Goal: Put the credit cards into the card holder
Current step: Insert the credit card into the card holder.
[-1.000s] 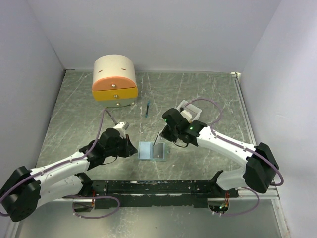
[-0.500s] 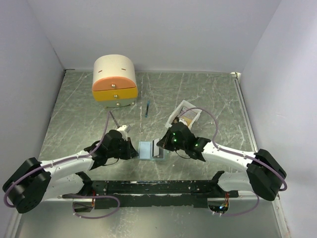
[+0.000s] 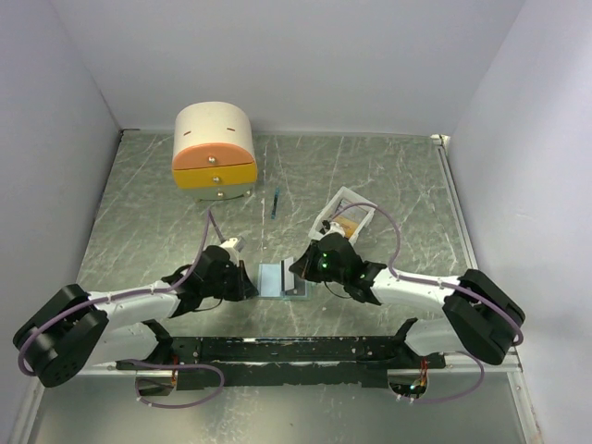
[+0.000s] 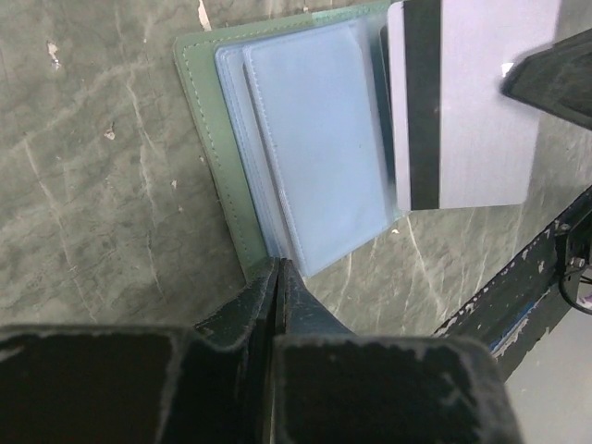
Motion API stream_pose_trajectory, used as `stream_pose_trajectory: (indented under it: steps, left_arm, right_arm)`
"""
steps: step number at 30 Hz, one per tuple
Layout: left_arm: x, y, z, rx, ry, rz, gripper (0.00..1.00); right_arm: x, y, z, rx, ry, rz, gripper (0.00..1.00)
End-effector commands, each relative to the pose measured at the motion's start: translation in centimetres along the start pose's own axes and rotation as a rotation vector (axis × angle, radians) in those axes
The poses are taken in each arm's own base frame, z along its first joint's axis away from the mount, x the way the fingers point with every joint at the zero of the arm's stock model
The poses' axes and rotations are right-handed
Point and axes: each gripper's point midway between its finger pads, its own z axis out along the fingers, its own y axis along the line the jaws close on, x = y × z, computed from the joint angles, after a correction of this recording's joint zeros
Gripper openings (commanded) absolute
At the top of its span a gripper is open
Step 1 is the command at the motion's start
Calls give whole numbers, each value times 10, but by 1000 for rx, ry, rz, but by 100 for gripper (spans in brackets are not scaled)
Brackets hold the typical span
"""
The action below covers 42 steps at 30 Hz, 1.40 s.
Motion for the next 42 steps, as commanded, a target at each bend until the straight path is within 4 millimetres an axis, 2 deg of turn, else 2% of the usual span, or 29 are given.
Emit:
stream_pose_trajectory:
  steps: [1, 10, 17, 30, 42]
  left_arm:
    - [0, -4, 3, 38, -16, -9, 9]
    - [7, 0, 3, 34, 0, -27, 9]
    - [9, 0, 2, 41, -2, -31, 8]
    - [9, -1, 2, 43, -2, -30, 8]
    - [7, -2, 2, 43, -1, -22, 8]
  right_arm:
    - [-7, -6, 9, 26, -45, -14, 0]
    - [-4, -27, 16, 82, -74, -14, 0]
    - [-8, -37, 10, 92, -130, -15, 0]
    - [9, -39, 15, 46, -79, -29, 0]
    - [11, -30, 18, 6, -69, 10, 0]
